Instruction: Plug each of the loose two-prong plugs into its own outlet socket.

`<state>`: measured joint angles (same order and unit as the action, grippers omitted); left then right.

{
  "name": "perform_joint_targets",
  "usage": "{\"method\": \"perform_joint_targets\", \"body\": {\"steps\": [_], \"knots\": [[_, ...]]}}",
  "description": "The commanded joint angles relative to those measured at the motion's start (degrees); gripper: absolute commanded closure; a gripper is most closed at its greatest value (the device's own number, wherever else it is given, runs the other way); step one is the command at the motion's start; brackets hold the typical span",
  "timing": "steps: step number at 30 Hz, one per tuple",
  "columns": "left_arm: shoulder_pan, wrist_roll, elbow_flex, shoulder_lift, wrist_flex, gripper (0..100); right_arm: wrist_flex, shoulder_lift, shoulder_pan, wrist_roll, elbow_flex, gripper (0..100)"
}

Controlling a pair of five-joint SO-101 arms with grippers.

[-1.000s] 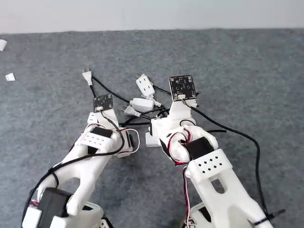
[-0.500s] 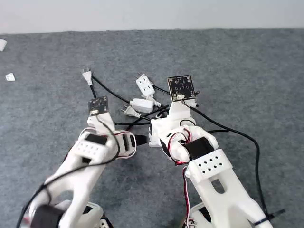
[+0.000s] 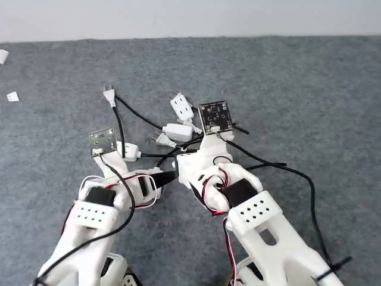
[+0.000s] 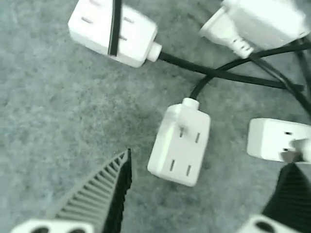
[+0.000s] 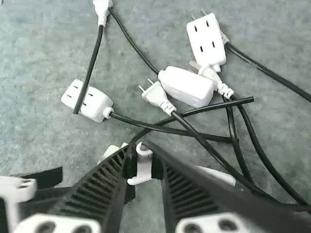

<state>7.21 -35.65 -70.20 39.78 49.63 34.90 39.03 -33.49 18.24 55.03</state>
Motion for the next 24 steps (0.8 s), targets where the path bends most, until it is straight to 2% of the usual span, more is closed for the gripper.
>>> {"method": "perform_joint_targets", "body": {"steps": [1, 7, 10, 13, 16, 21, 24], "knots": [[1.2, 1.1, 2.1, -7.5, -4.4, 57, -1.5, 0.0, -0.1, 0.6, -0.6, 99.1], [1.5, 2.2, 10.7, -22.0, -4.1, 57, -1.5, 0.6, 2.8, 0.5, -0.8, 99.1], [1.8, 2.3, 14.8, -26.9, -1.1, 57, -1.1, 0.7, 4.7, 0.5, -1.3, 99.1], [1.8, 2.4, 17.2, -30.2, 0.0, 59, 4.1, 0.7, 5.8, 0.5, -4.3, 99.1], [1.8, 4.1, 18.9, -32.4, 0.0, 69, 7.3, 0.7, 7.2, 0.6, -6.2, 99.1], [3.4, 7.6, 20.7, -34.6, 0.0, 99, 7.3, 0.7, 8.5, 0.6, -6.4, 99.1], [4.7, 7.5, 20.4, -34.1, 0.0, 98, 7.3, 0.7, 8.5, 0.5, -6.4, 99.1]]}}
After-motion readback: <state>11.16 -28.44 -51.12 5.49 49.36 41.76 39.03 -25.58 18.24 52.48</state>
